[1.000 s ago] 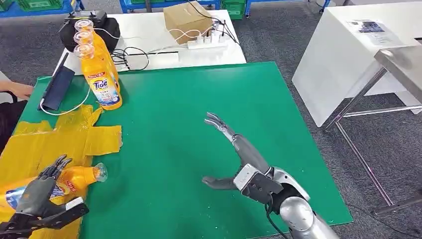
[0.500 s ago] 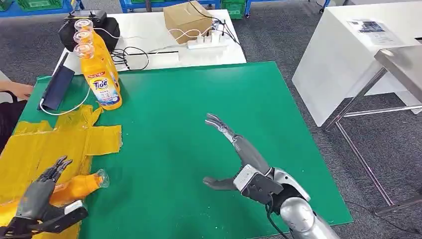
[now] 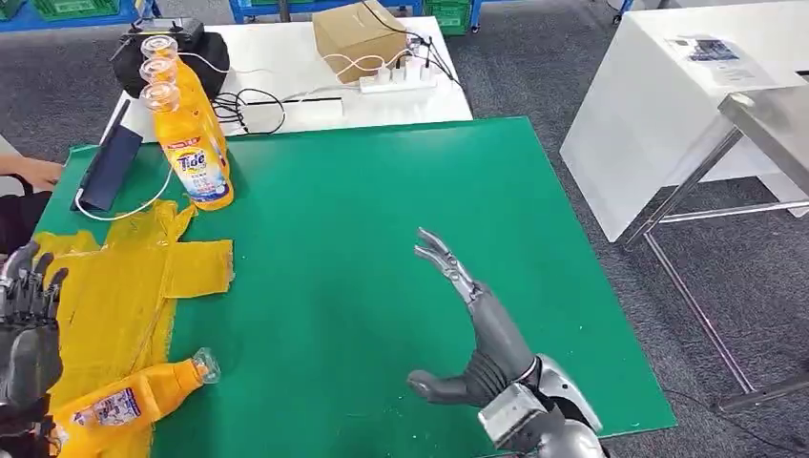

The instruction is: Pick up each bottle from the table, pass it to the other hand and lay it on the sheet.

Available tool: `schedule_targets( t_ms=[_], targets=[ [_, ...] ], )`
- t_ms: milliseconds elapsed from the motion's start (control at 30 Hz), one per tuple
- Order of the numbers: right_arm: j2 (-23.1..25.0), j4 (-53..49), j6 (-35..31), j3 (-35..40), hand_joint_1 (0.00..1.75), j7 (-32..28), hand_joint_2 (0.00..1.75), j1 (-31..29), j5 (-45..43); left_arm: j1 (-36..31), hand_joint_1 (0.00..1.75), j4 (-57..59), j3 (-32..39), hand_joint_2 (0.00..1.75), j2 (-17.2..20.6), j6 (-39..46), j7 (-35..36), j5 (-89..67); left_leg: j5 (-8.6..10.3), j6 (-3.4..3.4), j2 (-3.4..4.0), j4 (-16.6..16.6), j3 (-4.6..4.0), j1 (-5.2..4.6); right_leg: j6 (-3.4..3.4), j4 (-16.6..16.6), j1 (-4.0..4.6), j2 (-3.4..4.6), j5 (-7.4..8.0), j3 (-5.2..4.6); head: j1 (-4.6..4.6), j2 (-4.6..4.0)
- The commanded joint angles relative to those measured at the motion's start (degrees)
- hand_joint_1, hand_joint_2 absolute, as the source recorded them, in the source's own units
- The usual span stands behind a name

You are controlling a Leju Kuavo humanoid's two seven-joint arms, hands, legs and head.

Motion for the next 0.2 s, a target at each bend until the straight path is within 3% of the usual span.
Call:
schedule_targets(
  t_ms=[33,100,200],
  targets=[
    [2.0,-1.4,0.4,-3.2,0.0,-1.7,0.0,2.7,0.5,2.7,0.0,-6.2,-1.5,0.0,-5.2,-4.5,-0.4,1.8,0.0,0.12,-0.12,0.0,0.07,-0.08,-0.03,0.0,-0.07,-0.03,-0.03,0.05,0.0,0.0],
    [2.2,-1.1,1.4,-4.5,0.0,1.7,0.0,5.2,0.0,3.6,0.0,-4.6,-4.2,0.0,-4.6,-7.1,3.1,2.3,-0.01,0.12,-0.14,0.0,0.07,-0.07,-0.04,0.0,-0.06,-0.04,-0.03,0.06,0.0,0.0],
    [1.4,0.2,0.5,-5.2,0.0,-1.6,0.0,8.4,0.1,3.7,0.0,-0.9,-7.9,0.0,-4.1,-6.1,-1.0,0.0,0.03,0.18,-0.43,-0.2,0.3,-0.17,-0.06,-0.1,-0.15,-0.29,-0.11,0.29,0.0,0.0]
  ],
)
